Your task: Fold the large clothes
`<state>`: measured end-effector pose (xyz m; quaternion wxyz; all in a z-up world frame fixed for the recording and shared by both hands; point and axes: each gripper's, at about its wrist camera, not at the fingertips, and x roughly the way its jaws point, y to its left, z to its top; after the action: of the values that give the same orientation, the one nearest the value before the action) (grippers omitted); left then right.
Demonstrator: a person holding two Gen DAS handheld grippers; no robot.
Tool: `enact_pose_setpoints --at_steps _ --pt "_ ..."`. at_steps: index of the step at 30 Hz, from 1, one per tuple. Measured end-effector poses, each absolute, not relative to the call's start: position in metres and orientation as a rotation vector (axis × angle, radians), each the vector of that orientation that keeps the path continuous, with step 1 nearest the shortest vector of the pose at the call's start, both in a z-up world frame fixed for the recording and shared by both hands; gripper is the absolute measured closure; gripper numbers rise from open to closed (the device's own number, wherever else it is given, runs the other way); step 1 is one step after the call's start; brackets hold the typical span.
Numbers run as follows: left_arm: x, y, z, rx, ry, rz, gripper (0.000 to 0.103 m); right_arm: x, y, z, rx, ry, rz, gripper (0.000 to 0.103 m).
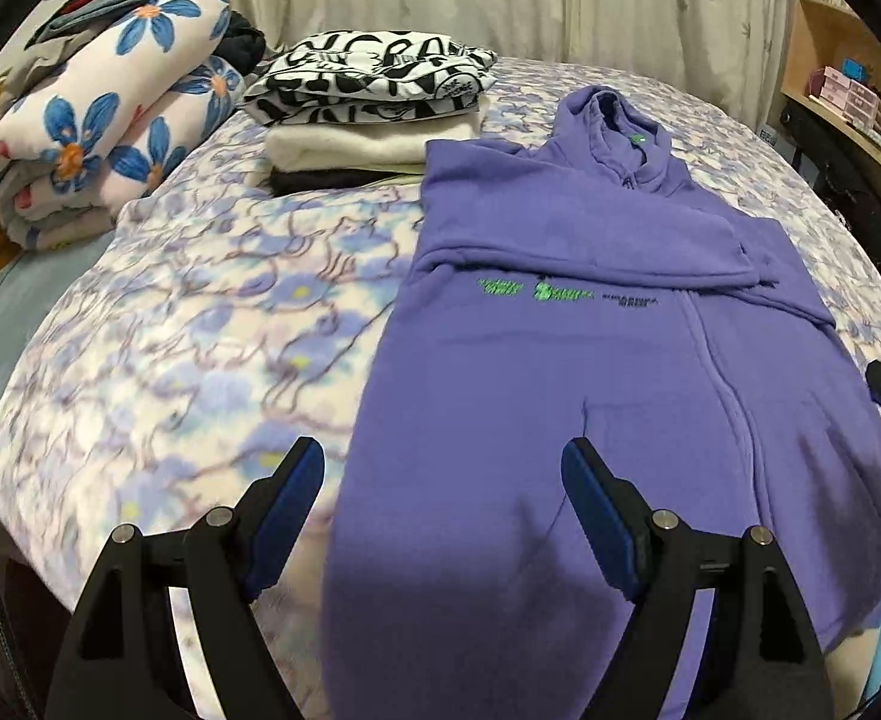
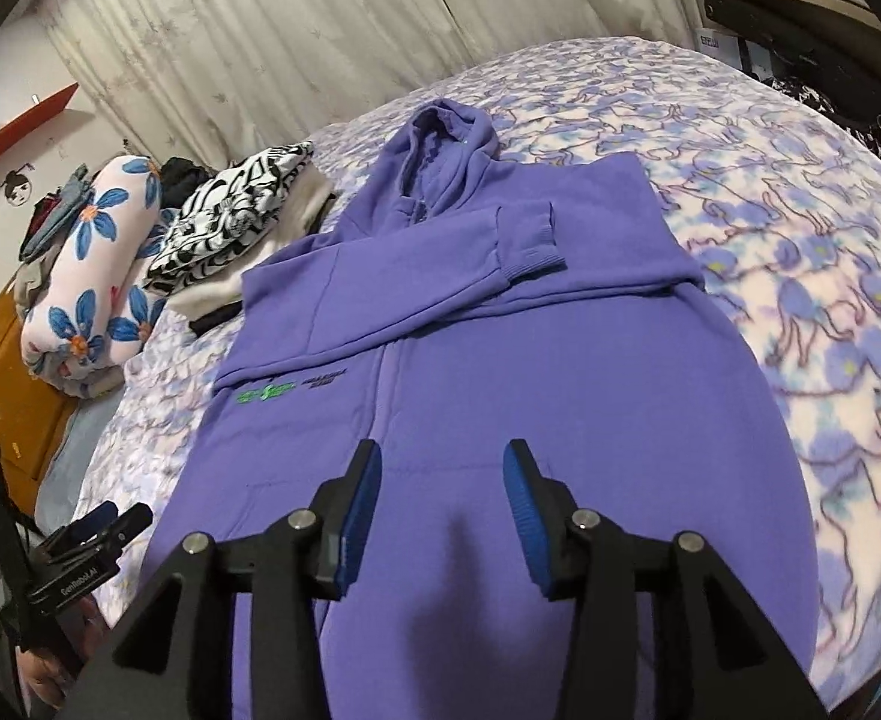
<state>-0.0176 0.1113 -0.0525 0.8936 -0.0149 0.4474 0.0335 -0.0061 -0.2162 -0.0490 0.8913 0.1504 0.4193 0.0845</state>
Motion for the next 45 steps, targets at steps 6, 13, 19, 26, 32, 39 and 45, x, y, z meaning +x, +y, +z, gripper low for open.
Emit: enact_pose_setpoints --at_steps 6,13,19,26,32,39,45 --pt "-0.043 0.13 -0.059 -0.057 0.945 0.095 0.023 -0.034 -0.21 -0.048 0.298 0.873 0.183 0.06" --pt "-0.068 0.161 -0.083 -0.146 1.003 0.09 0.023 -0.058 -0.217 -0.066 0.334 0.913 0.193 0.06" --pt "-0.08 0.17 -0.098 -0.205 1.005 0.03 0.022 -0.075 -0.235 -0.076 0.365 0.937 0.167 0.06" --pt "-0.078 0.176 -0.103 -0.258 1.013 -0.097 0.015 -0.098 -0.274 -0.074 0.345 0.931 0.079 0.06" --pt "-0.072 0.172 -0.116 -0.18 1.06 -0.215 0.011 -0.115 -0.314 -0.084 0.373 0.955 -0.015 0.06" --pt "-0.076 0.165 -0.115 -0.12 1.08 -0.284 0.011 -0.13 -0.331 -0.095 0.412 0.98 0.009 0.06" --pt "-0.082 0.167 -0.106 -0.182 1.084 -0.34 0.012 -0.136 -0.342 -0.091 0.365 0.982 -0.02 0.06"
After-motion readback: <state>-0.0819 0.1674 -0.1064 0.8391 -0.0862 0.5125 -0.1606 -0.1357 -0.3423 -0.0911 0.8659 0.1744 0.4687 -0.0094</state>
